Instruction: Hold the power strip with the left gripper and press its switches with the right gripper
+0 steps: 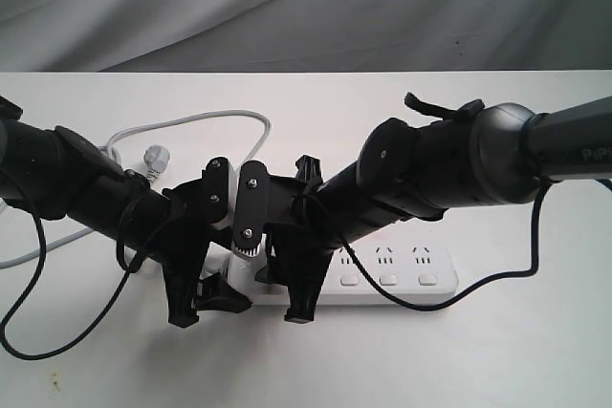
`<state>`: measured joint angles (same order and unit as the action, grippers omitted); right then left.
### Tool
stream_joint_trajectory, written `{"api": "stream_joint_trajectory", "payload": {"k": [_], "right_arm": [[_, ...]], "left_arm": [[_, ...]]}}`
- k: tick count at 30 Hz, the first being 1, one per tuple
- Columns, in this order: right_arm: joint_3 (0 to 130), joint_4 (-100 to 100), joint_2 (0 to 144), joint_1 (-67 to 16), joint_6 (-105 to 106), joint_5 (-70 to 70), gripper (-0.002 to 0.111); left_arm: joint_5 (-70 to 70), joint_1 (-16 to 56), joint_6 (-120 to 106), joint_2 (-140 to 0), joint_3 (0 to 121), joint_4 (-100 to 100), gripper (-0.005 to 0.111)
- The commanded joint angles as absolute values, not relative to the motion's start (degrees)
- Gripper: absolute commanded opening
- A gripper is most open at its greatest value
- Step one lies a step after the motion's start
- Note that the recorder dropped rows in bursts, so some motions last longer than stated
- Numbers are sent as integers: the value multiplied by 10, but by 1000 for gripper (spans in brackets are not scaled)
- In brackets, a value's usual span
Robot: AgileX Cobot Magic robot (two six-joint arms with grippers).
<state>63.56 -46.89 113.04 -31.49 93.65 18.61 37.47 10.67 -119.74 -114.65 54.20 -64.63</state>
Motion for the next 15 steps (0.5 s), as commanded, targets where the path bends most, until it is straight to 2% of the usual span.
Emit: {"api": "stream_joint_trajectory", "payload": {"k": [1, 15], "right_arm": [[634, -464, 1136, -316, 942, 182, 54], [634, -446, 1137, -314, 949, 182, 54]], "left_arm": [[373, 109, -1200, -1147, 543, -654, 44], [373, 109, -1200, -1147, 543, -654, 44]]}}
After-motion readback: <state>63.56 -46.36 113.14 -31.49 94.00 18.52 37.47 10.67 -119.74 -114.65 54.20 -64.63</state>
